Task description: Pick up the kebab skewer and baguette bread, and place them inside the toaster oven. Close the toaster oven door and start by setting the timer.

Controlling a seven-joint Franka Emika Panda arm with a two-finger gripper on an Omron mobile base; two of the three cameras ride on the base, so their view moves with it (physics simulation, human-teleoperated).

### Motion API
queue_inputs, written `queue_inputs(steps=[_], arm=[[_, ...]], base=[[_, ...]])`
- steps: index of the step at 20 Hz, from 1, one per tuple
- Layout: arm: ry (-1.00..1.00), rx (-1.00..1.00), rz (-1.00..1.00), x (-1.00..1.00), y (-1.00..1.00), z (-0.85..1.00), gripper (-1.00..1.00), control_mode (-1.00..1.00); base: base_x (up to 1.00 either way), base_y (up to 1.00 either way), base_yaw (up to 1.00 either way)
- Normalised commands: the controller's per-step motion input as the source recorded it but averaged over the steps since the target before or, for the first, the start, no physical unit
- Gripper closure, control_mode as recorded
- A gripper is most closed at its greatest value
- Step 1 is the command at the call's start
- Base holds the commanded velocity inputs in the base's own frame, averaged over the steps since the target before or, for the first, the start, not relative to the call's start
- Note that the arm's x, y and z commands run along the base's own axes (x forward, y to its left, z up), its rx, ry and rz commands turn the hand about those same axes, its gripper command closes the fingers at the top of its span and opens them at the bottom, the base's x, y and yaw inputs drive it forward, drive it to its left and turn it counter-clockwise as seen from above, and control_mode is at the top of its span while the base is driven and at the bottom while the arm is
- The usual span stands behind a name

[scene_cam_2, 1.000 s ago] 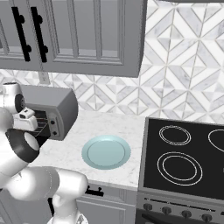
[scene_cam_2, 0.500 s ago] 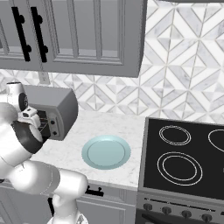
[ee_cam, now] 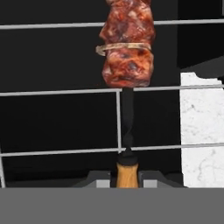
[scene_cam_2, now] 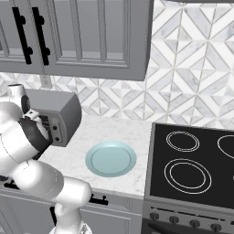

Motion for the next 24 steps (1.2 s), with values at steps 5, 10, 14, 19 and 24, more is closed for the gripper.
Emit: queue_inputs(steps=[5,10,14,19,24], arm=[[-0.03,-0.04,0.00,-0.04,0.23,-0.23,1.00,-1.00],[-0.10,-0.05,0.00,-0.10,0.01,-0.14,-1.00,-1.00],[-0.11,-0.03,0.00,-0.19,0.00,-0.04,-1.00,-1.00],[-0.11,0.00,0.00,-0.12,0.00,0.06,-1.00,-1.00],[-0.13,0.00,-0.01,-0.40,-0.02,0.46,-1.00,-1.00]], base=[[0.00,0.00,0.00],[0.00,0.00,0.00],[0.00,0.00,0.00],[0.00,0.00,0.00],[0.00,0.00,0.00]])
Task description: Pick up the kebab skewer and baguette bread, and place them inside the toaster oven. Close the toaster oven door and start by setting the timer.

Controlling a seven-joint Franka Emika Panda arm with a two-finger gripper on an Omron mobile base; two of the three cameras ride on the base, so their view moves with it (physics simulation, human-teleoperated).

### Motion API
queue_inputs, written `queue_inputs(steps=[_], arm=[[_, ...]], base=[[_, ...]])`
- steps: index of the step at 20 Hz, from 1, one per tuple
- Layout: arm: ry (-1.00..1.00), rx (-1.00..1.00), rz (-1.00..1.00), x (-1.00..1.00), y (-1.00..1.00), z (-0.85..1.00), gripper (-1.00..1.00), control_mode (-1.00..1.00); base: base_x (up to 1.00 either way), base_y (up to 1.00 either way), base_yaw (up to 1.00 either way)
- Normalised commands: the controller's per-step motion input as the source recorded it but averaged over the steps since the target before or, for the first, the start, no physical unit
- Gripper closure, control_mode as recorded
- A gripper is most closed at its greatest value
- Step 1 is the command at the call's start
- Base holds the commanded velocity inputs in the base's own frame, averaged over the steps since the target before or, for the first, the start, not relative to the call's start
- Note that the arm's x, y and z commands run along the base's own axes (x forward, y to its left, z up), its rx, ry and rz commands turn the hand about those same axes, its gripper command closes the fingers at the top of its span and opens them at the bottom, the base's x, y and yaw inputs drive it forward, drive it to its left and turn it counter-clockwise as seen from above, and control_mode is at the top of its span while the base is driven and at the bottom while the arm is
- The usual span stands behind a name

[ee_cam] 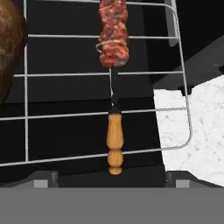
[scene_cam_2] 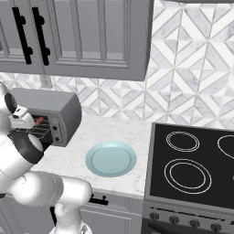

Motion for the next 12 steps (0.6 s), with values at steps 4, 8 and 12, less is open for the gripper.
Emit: queue_inputs(steps=[4,8,12], arm=[[0.00,0.00,-0.11,-0.52,0.00,-0.09,-1.00,-1.00],[-0.02,0.05,-0.16,-0.39,0.00,-0.19,-1.00,-1.00],[-0.02,0.04,-0.19,-0.28,0.00,-0.26,-1.00,-1.00]], base=[[0.00,0.00,0.00],[0.00,0.00,0.00],[0.00,0.00,0.00]])
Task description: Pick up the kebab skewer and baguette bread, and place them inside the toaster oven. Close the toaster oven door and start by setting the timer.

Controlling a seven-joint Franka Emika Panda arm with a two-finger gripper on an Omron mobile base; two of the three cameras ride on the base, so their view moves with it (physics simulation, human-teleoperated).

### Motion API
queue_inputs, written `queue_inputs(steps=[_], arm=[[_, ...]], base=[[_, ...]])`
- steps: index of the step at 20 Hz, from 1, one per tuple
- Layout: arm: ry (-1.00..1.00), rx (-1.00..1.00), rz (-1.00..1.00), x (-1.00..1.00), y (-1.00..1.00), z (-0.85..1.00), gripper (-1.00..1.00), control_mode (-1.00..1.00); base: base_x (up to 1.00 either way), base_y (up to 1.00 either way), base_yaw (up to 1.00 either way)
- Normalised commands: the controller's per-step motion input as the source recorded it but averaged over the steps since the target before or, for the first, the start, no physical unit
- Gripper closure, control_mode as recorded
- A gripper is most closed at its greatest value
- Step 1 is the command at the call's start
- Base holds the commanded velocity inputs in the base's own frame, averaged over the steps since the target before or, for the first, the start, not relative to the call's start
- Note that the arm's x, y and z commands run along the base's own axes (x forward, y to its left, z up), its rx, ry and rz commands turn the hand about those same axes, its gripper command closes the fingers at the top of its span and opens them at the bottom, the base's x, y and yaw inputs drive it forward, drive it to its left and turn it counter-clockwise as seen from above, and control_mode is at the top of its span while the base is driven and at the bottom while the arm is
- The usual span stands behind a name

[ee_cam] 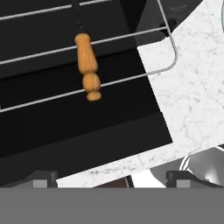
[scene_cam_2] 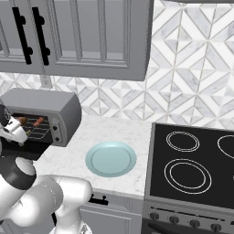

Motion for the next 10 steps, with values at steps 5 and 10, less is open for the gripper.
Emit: queue_inputs(steps=[5,10], arm=[[0.00,0.08,-0.17,0.00,0.08,-0.39,-1.00,-1.00],[-0.01,0.07,-0.10,0.31,0.05,-0.31,-1.00,-1.00]], base=[[0.00,0.00,0.00],[0.00,0.00,0.00]])
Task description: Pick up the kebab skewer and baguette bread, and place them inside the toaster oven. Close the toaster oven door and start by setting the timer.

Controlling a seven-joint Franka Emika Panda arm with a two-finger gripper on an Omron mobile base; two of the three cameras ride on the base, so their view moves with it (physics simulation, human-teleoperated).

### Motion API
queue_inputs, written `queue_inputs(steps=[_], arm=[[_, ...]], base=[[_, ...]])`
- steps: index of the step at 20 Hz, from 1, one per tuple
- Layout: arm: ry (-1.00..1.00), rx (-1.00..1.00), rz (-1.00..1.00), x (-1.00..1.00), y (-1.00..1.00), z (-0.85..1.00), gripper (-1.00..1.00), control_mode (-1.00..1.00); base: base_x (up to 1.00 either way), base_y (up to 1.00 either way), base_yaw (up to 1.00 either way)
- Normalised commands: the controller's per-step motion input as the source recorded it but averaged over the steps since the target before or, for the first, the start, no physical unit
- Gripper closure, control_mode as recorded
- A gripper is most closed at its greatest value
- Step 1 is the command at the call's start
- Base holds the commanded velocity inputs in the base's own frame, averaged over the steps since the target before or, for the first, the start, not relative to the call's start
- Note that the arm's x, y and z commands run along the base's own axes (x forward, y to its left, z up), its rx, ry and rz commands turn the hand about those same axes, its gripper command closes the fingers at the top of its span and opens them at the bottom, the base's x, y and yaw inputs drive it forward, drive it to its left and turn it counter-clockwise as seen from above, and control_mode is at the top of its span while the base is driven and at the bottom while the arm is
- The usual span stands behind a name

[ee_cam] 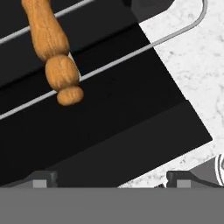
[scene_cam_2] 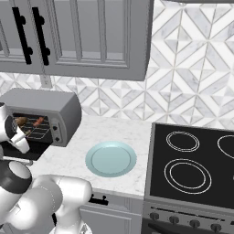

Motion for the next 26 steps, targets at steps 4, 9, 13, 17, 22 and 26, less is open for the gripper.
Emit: queue_inputs(steps=[4,9,13,17,22,26], arm=[[0.00,0.02,-0.04,0.16,0.03,-0.32,-1.00,-1.00],[0.00,0.02,-0.02,0.17,0.05,-0.16,-1.00,-1.00],[0.00,0.02,-0.02,0.18,0.09,-0.01,-1.00,-1.00],[0.00,0.00,-0.04,0.16,0.00,0.00,-1.00,-1.00],[0.00,0.00,-0.10,0.19,0.00,0.00,-1.00,-1.00],[0.00,0.00,-0.15,0.19,0.00,0.00,-1.00,-1.00]], base=[[0.00,0.00,0.00],[0.00,0.00,0.00],[0.00,0.00,0.00],[0.00,0.00,0.00],[0.00,0.00,0.00],[0.00,0.00,0.00]])
